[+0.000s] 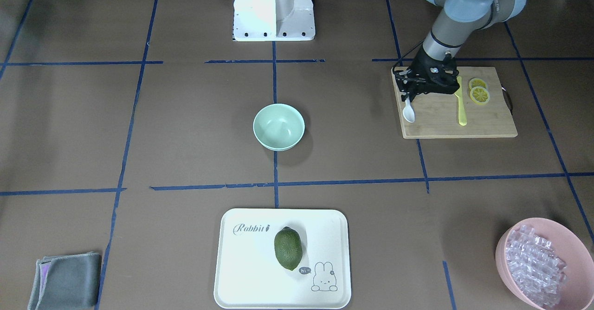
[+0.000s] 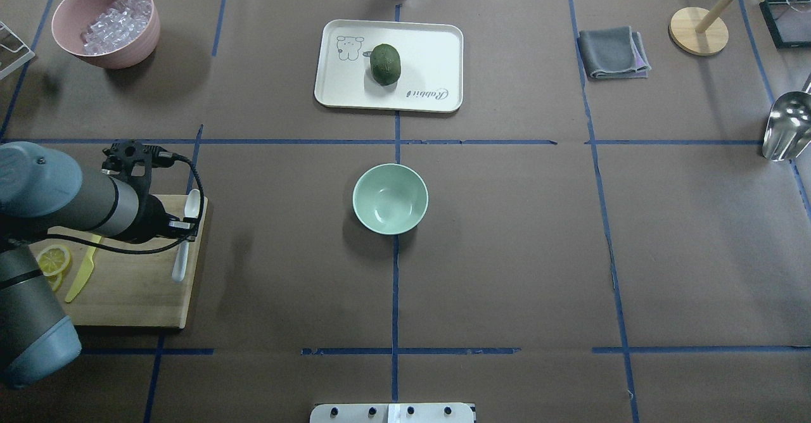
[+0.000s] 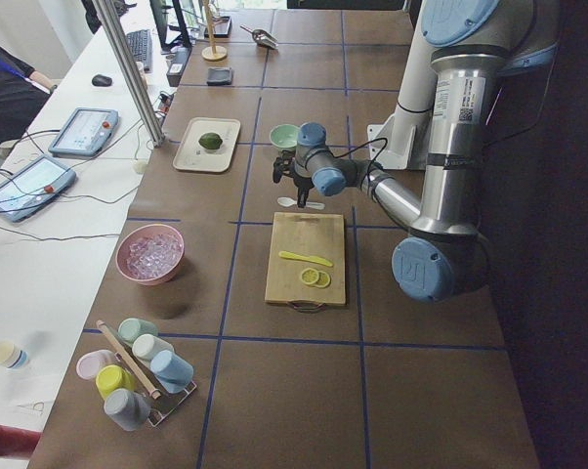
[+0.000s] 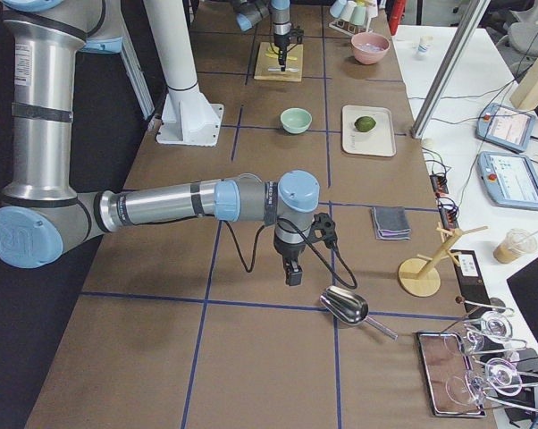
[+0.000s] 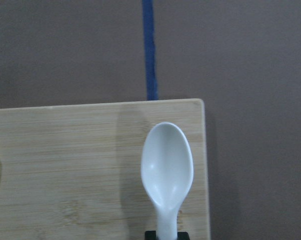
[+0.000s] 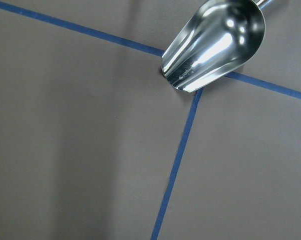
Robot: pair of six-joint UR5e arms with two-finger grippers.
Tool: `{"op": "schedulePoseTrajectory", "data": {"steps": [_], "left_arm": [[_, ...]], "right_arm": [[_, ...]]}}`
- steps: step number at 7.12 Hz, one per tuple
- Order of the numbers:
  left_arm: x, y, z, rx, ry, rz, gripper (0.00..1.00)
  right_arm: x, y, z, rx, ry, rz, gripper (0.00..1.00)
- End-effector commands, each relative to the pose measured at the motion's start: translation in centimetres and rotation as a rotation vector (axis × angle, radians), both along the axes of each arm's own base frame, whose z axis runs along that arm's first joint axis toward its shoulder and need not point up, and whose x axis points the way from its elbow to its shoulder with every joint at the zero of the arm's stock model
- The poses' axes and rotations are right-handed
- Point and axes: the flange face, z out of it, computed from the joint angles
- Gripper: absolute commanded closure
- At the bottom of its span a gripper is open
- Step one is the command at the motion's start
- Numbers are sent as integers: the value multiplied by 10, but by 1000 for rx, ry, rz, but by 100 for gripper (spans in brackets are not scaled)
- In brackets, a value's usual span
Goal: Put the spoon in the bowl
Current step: 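Carry the spoon with the left gripper over the bowl and lower it in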
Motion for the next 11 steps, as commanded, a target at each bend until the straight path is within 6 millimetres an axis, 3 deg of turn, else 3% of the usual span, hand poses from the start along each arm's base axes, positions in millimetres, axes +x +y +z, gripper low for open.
{"op": "schedulePoseTrajectory", "data": {"steps": [1,2,5,6,7,8,9,11], "left_arm": [[66,1,-100,71,-7,114,100],[85,-10,-132,156,10,170,100],[184,-58,-210,196,8,220,97],[203,-69,-227,195,5,224,95],[205,-69,-231,195,8,225,88],[205,-70,-229,183,10,221,20],[203,-69,-231,181,14,216,0],[202,-69,-226,175,3,220,0]], "right_arm": [[0,-1,2,-5,1,3,0],[1,-1,0,-3,1,5,0],[1,-1,-1,-3,1,7,0],[0,-1,0,-4,1,5,0],[1,0,1,-6,1,7,0],[1,1,1,-8,0,7,0],[1,1,1,-5,0,5,0],[0,1,1,-7,0,6,0]]}}
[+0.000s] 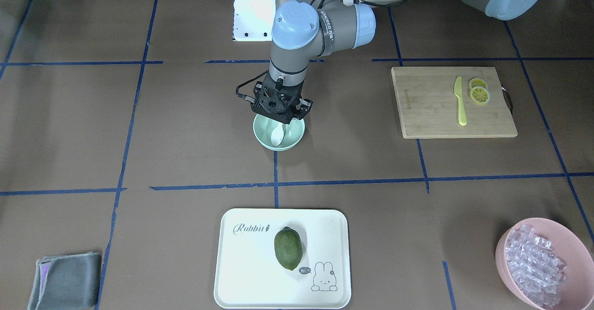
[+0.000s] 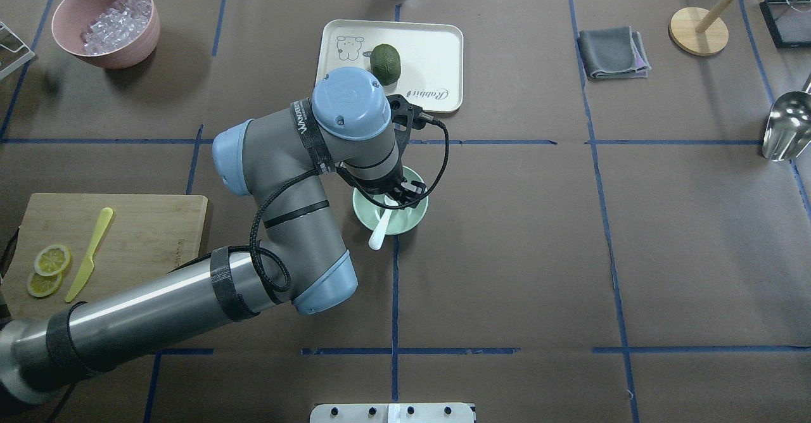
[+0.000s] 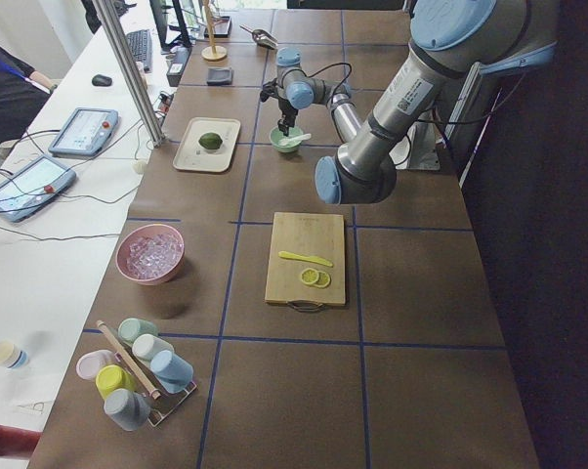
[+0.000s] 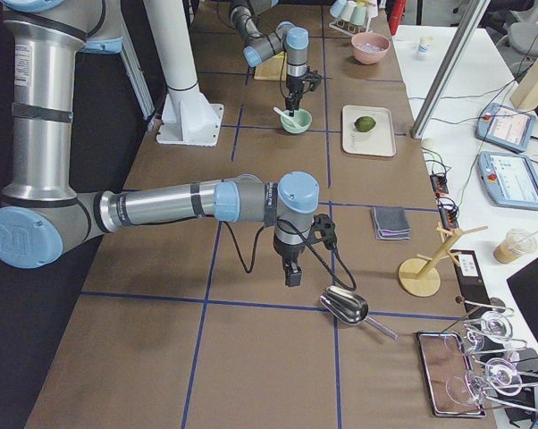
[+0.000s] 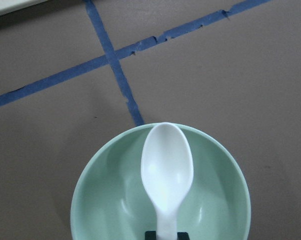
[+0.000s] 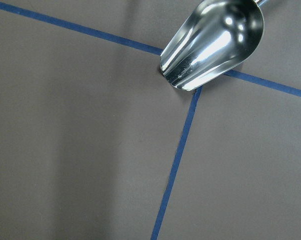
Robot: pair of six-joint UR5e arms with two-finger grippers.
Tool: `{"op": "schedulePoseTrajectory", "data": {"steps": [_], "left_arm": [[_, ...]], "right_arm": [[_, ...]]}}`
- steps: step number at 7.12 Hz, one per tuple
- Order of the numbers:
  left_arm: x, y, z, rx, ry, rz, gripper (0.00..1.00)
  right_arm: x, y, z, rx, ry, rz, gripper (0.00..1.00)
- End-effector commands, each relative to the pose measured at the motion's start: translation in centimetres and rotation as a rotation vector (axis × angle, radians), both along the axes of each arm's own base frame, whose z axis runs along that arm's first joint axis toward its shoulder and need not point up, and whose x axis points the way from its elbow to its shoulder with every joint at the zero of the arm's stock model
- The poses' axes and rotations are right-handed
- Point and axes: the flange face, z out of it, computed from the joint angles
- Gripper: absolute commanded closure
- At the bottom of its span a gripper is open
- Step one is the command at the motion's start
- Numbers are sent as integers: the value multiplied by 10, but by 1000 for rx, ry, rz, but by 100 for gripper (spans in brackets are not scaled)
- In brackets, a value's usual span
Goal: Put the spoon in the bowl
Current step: 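Carry the spoon with the left gripper over the bowl and lower it in, then open the left gripper to release the spoon into the bowl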
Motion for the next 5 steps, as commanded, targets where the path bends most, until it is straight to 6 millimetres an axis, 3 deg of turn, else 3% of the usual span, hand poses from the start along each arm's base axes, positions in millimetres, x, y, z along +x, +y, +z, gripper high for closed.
{"op": "schedulePoseTrajectory", "data": {"steps": [1,2,3,5], "left_arm": [[-6,-5,3,-23,-2,14,0],[-24,-20,19,-100,-36,35,0],[-59,-31,38,-89,-43,54,0],[-154,-42,101,-142,-43,-6,0]], "right_arm": [[0,0,1,-2,0,1,0],[0,1,3,-7,0,1,0],[0,1,3,-11,-1,3,0],[0,2,5,-23,0,10,1]]}}
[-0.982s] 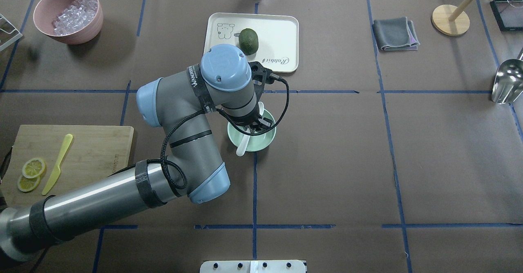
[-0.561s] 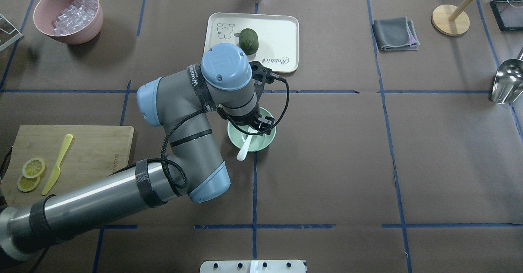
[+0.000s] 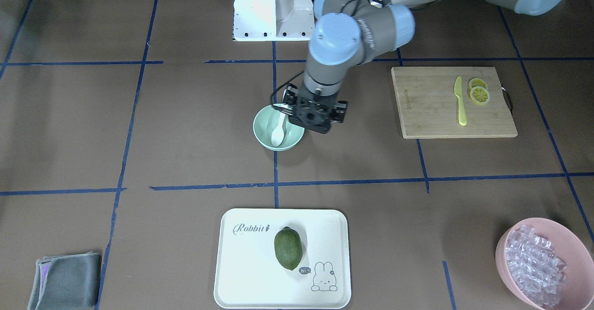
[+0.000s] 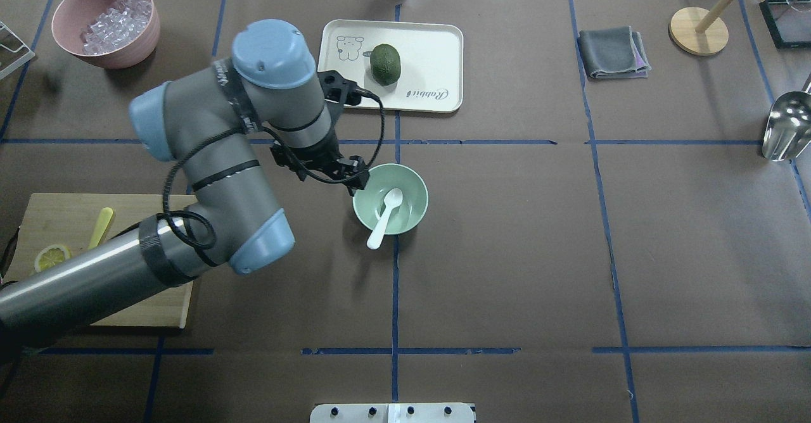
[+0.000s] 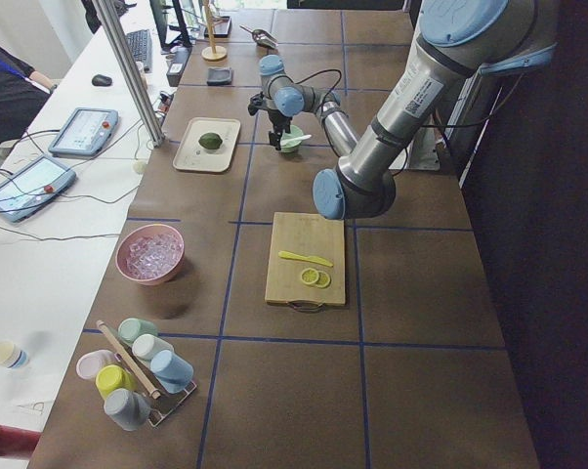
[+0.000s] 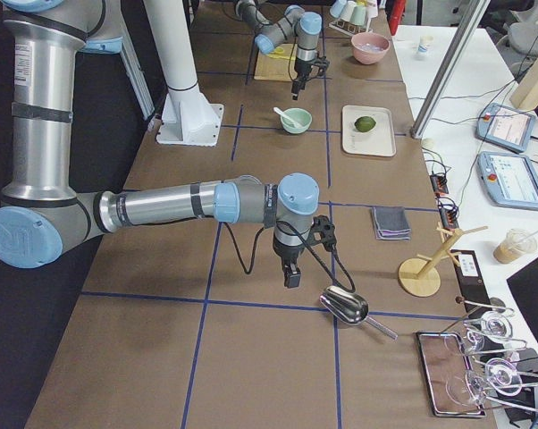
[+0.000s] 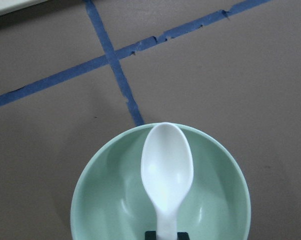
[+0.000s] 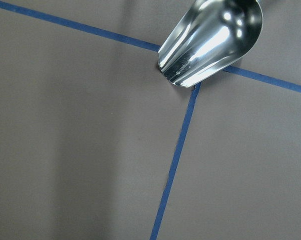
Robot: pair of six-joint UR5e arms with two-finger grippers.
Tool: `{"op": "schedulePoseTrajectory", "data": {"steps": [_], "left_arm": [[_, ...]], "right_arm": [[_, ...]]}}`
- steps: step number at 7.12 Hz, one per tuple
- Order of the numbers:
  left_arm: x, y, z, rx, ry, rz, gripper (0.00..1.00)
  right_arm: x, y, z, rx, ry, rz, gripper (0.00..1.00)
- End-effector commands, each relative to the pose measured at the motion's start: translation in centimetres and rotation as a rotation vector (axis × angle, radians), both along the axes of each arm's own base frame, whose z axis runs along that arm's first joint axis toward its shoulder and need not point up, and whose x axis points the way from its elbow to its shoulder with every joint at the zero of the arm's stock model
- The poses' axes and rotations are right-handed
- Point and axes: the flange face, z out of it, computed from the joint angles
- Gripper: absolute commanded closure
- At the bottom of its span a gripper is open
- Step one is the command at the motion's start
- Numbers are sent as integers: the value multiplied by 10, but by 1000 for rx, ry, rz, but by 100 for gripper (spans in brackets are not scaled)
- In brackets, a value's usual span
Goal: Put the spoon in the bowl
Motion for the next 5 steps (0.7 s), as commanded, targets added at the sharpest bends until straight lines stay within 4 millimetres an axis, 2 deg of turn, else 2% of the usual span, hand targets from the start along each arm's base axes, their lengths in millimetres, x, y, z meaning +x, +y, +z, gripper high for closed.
{"op": "schedulePoseTrajectory", "data": {"steps": [1,2,4,5], "left_arm": [[-109,-17,70,-15,-27,-76,0],[-159,-28,102,69,-48,-28,0],[-308,-51,187,33,-9,-36,0],[-390,-52,234,9,-3,-98,0]], "right_arm": [[1,1,3,-41,6,39,1],[1,2,9,-70,8,57,1],[5,1,6,-106,7,115,0],[6,1,7,-109,7,118,0]]}}
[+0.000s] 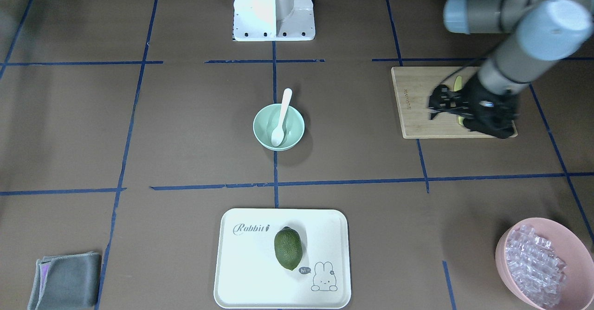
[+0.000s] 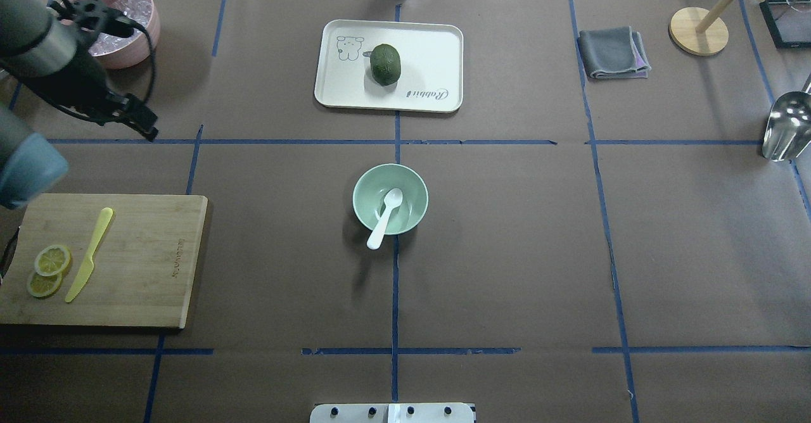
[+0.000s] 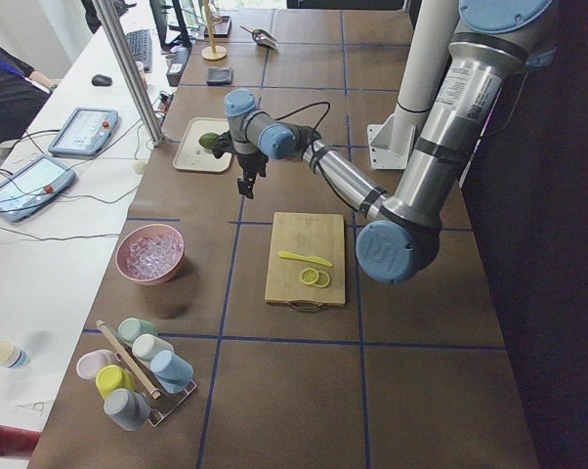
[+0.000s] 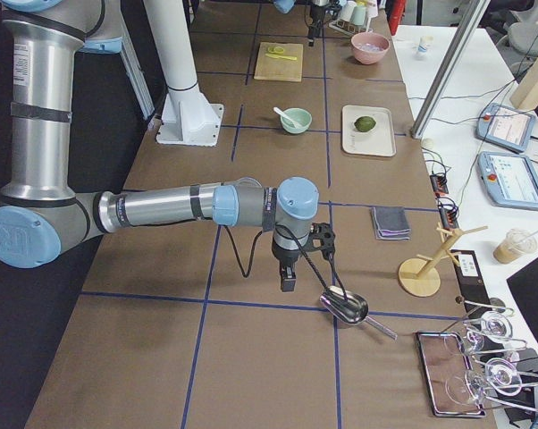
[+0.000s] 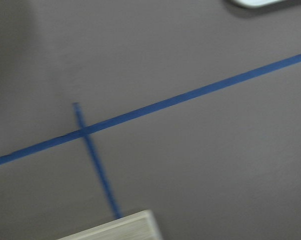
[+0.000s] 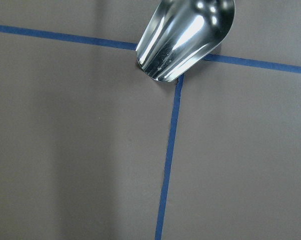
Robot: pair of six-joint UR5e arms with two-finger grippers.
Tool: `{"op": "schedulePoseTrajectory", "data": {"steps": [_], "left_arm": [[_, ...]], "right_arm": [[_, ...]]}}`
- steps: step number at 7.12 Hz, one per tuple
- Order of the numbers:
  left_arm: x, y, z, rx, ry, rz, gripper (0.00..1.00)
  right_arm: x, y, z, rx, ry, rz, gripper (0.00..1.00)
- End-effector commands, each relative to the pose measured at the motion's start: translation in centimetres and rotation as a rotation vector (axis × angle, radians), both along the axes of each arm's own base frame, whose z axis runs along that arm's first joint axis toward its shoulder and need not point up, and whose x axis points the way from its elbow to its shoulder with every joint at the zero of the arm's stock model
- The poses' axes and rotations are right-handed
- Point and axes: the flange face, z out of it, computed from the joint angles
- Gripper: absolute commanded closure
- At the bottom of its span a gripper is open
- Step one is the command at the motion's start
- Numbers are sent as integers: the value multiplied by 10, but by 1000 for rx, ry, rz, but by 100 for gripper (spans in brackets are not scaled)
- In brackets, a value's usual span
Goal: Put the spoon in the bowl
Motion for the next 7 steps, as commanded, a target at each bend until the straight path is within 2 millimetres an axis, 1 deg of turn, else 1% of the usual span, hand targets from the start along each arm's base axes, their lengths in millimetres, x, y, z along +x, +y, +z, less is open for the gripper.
{"op": "schedulePoseTrajectory", "data": {"steps": [1,2,3,4,5,6,7], "left_arm": [[-145,9,85,-19,9,-75,0],[-176,14,108,-25,-8,-72,0],[-210,14,130,-8,-26,-50,0],[-251,20,169,-51,-33,-81,0],[-267,52,213,-127,-30,-110,0],[-285,76,236,-153,-28,-143,0],[-289,83,236,-64,-24,-156,0]], "right_arm": [[1,0,0,-8,1,10,0],[0,0,0,-6,2,8,0],[0,-1,0,-4,2,8,0],[0,-2,-1,-2,2,8,0],[1,-1,0,-1,2,6,0],[0,-1,0,-1,2,4,0],[1,0,0,-2,2,6,0]]}}
